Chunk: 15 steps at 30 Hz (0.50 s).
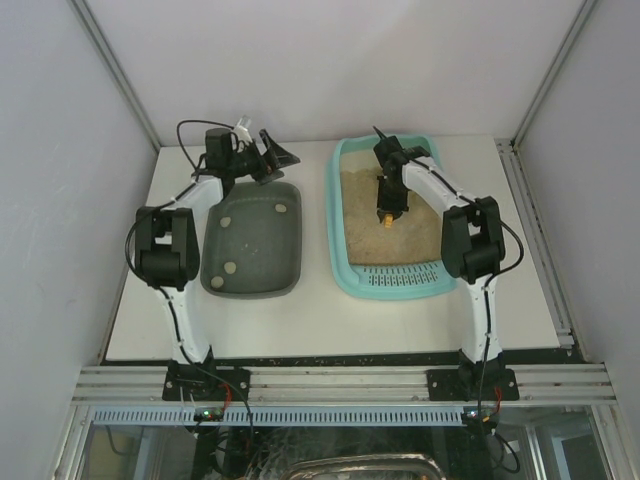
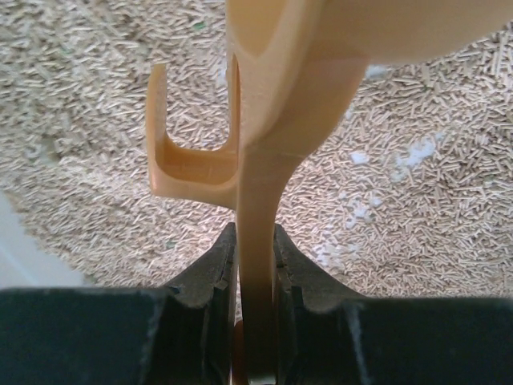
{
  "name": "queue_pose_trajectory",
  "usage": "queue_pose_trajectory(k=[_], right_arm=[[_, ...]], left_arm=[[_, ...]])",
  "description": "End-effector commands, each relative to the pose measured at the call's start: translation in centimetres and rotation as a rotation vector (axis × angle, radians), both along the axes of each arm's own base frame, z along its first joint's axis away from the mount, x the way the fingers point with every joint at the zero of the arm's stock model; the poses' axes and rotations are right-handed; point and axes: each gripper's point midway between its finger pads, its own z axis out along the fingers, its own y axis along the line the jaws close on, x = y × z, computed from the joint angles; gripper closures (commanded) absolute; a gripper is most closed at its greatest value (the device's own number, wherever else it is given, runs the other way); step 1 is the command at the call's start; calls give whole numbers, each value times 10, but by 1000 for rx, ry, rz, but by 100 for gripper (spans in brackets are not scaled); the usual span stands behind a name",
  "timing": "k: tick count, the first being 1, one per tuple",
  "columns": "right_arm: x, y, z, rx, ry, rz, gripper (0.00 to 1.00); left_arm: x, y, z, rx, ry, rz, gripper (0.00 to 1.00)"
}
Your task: Clean the litter box
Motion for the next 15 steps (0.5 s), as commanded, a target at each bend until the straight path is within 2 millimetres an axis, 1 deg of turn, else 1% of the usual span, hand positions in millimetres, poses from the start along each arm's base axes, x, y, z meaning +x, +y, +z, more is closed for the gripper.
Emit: queue_pose_trajectory(k=[1,3,6,9,12,15], right_arm=[[2,-13,-1,-72,-1,-8,100],[4,-13,-3,-83,-3,-1,100],[10,-14,-8,-92,1,7,100],[19,-14,-13,-95,-5,19,100],[29,-9,-18,-70,-12,35,100],[38,-2,-20,-43,-38,54,100]], left_arm=[[11,-21,23,-125,19,-22,0],[10,-32,20,-122,33,-19,0],[8,-55,14,-110,45,-33,0],[8,-77,9,-108,51,-54,0],[15,-91,10,-139,43,-47,0],[22,-97,11,-173,24,-31,0]])
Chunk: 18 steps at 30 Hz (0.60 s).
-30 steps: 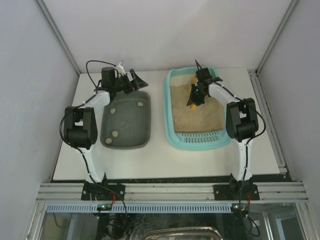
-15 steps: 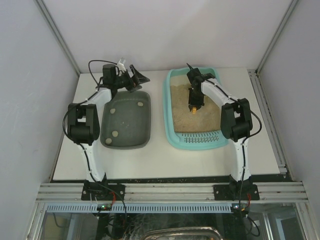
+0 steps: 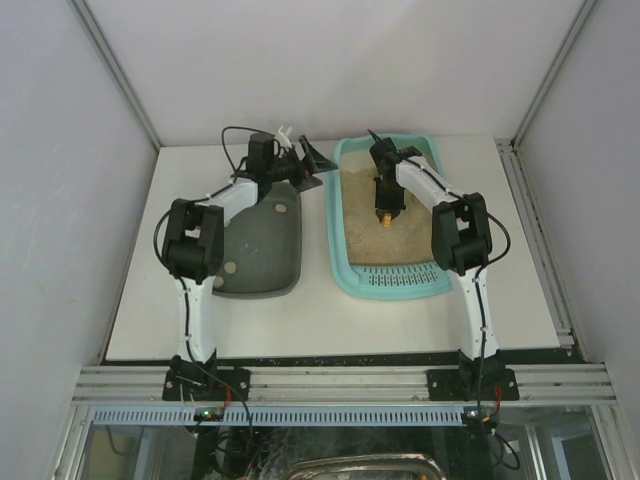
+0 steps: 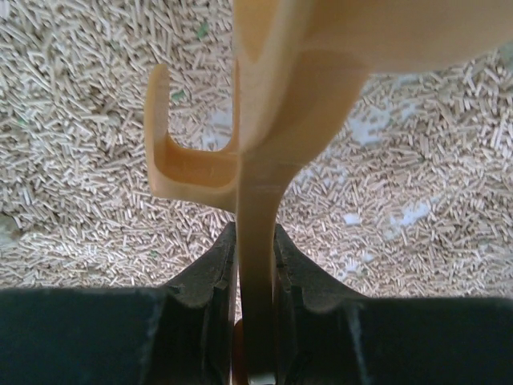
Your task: Clean the litter box
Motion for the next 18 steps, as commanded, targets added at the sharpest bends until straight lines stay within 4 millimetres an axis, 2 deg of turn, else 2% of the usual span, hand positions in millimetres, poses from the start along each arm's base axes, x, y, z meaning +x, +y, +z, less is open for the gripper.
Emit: queue_pose_trajectory(k=[1,5,11,18], right_arm=[[24,9,9,46,-80,45,100],[31,20,6,111,-97,65,100],[42,46,6,273,-122,117,100],[45,71,6,409,-102,143,100]], left_arm=[[26,-10,32,-77,-91,49,0],[31,-18,28,-102,-67,44,0],[28,-32,19,-109,-46,19,0],[25,-36,15,-109,-35,7,0]])
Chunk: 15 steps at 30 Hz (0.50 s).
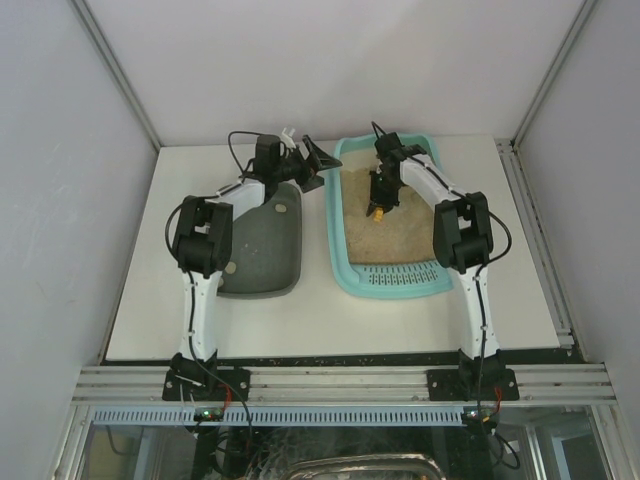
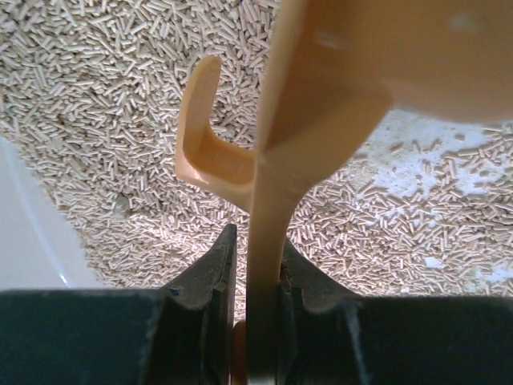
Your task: Clean the litter box
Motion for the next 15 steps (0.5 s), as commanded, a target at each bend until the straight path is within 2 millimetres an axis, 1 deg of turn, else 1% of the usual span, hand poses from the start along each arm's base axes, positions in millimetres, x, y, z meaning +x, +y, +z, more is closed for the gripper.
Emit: queue_pose_trajectory(k=[1,4,9,12,15], right_arm=[[28,35,3,170,-83,75,100],[22,44,-2,209,-45,85,100],[1,60,-12,230,21,127,100],[-10,72,-11,260,32,160,100],[-16,80,-7,305,38,178,100]], left_arm=[[7,-10,27,-34,-77,-15,0],[5,-10,28,-33,-74,-21,0],[0,-8,31,-29,-82,-32,0],[-3,-8,30,-20,-83,-40,0],[-6,-8,30,-12,-84,-53,0]])
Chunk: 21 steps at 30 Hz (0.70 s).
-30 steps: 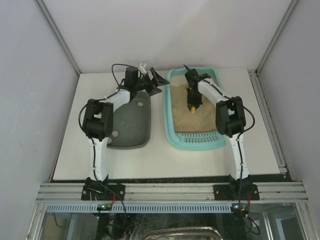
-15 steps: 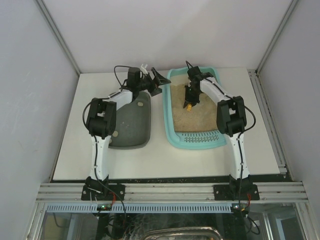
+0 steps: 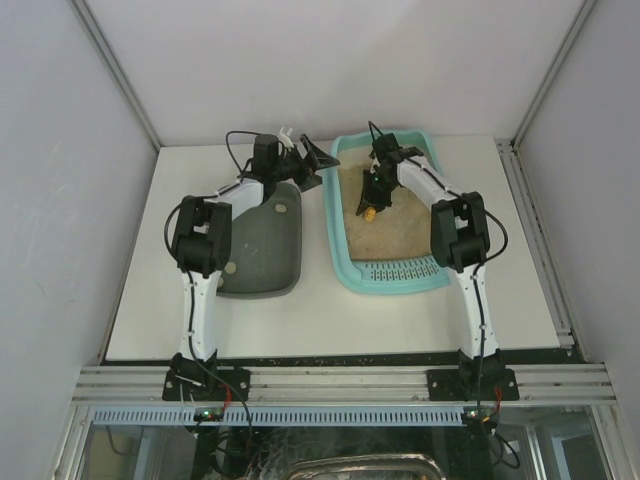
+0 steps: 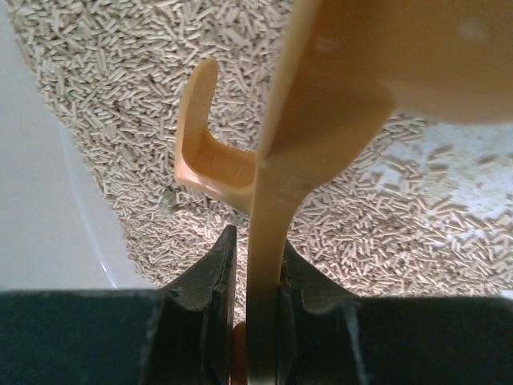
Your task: Clean the litter box
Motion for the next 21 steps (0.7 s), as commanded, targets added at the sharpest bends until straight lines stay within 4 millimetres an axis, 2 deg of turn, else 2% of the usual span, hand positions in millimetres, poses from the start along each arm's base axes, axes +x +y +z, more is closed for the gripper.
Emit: queue_pose_trajectory(k=[1,6,10,14,21], right_arm=[[-22,50,-6,169,25,144,100],[-30,48,-5,181,28,152,100],[-39,57,-5,261,52,193,100],[-38,64,-8,342,23,223,100],[-36,69,12,498,-29,233,100]], left_arm=[[-11,-12,31,-13,-80,-75,0],[-15,-11,29,9,-92,-89,0],[-17,-11,29,4,-88,-101,0],[-20,-12,28,2,-83,-115,0],[-25,-11,28,10,-86,-139,0]])
